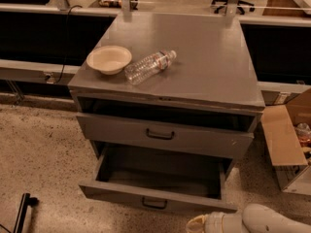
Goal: Close middle drawer
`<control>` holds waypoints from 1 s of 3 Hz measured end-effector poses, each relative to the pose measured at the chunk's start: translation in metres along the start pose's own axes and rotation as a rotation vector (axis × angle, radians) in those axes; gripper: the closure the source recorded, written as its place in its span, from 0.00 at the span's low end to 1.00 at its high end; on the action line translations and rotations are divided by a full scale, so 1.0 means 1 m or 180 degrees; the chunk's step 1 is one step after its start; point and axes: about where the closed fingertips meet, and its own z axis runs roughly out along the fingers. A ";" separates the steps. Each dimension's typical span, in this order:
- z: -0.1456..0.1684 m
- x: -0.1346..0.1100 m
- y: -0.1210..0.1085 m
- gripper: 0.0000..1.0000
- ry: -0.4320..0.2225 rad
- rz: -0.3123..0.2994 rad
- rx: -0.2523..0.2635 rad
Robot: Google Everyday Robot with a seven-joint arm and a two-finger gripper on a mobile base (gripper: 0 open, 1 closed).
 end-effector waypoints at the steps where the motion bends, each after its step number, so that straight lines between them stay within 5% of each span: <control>1: 0.025 -0.020 -0.058 1.00 0.0034 -0.0167 0.0175; 2: 0.026 -0.020 -0.058 1.00 0.0036 -0.0172 0.0176; 3: 0.031 -0.020 -0.083 1.00 -0.0057 -0.0297 0.0392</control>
Offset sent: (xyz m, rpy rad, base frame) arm 0.1994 0.0464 -0.0045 -0.0756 -0.2157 -0.0396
